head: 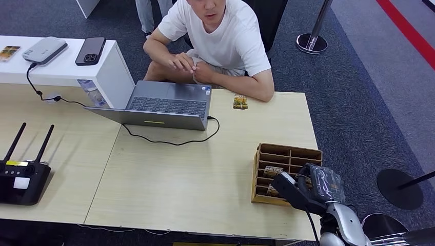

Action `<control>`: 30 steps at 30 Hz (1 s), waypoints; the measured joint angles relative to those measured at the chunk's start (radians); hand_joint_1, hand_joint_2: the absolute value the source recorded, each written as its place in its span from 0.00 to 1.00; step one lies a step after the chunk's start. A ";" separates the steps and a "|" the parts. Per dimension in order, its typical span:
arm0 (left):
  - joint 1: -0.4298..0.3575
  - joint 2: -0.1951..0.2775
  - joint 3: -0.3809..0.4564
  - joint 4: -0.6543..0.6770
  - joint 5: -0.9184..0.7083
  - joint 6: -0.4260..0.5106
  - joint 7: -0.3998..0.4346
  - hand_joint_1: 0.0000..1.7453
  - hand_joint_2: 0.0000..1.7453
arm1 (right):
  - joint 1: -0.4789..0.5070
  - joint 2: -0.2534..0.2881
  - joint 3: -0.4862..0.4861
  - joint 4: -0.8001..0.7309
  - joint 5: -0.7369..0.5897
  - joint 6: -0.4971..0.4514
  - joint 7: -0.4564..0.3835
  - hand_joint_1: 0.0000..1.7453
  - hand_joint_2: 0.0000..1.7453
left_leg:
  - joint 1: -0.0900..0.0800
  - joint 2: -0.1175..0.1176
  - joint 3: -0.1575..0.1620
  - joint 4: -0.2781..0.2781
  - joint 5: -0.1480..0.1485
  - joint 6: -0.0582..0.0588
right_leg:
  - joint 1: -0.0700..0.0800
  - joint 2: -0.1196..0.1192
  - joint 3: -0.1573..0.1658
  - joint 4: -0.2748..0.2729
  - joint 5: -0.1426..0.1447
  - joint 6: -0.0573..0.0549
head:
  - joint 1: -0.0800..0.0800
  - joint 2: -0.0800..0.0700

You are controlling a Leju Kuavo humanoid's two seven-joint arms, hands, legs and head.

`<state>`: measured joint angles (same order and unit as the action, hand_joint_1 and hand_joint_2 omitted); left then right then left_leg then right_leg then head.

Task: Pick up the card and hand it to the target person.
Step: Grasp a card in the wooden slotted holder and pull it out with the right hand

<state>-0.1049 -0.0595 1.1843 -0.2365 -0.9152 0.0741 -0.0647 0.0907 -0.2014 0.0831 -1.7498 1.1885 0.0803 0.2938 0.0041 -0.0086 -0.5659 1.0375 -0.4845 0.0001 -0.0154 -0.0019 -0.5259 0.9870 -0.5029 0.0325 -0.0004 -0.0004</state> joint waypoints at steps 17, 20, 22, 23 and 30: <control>0.000 0.000 0.009 0.000 0.003 0.013 -0.012 0.00 1.00 | -0.019 0.000 0.005 0.000 0.055 -0.043 -0.046 0.75 1.00 | 0.000 0.000 0.000 0.000 0.000 0.000 | 0.000 0.000 0.000 0.000 0.000 0.000 | 0.000 0.000; 0.000 0.000 0.009 0.000 0.003 0.013 -0.014 0.00 1.00 | -0.025 0.000 0.006 0.000 0.072 -0.077 -0.063 0.75 1.00 | 0.000 0.000 0.000 0.000 0.000 0.000 | 0.000 0.000 0.000 0.000 0.000 0.000 | 0.000 0.000; 0.000 0.000 0.009 0.000 0.004 0.013 -0.014 0.00 1.00 | -0.028 0.000 0.006 0.000 0.076 -0.082 -0.066 0.75 1.00 | 0.000 0.000 0.000 0.000 0.000 0.000 | 0.000 0.000 0.000 0.000 0.000 0.000 | 0.000 0.000; 0.000 0.000 0.009 0.000 0.004 0.013 -0.014 0.00 1.00 | -0.028 0.000 0.006 0.000 0.077 -0.083 -0.067 0.75 1.00 | 0.000 0.000 0.000 0.000 0.000 0.000 | 0.000 0.000 0.000 0.000 0.000 0.000 | 0.000 0.000; 0.000 0.000 0.009 0.000 0.005 0.013 -0.016 0.00 1.00 | -0.029 0.000 0.007 0.000 0.087 -0.129 -0.099 0.75 1.00 | 0.000 0.000 0.000 0.000 0.000 0.000 | 0.000 0.000 0.000 0.000 0.000 0.000 | 0.000 0.000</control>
<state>-0.1050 -0.0599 1.1934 -0.2365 -0.9106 0.0875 -0.0804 0.0613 -0.2009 0.0899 -1.7503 1.2750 -0.0492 0.1950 0.0041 -0.0086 -0.5663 1.0375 -0.4845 0.0001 -0.0155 -0.0019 -0.5259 0.9870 -0.5029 0.0325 -0.0004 -0.0004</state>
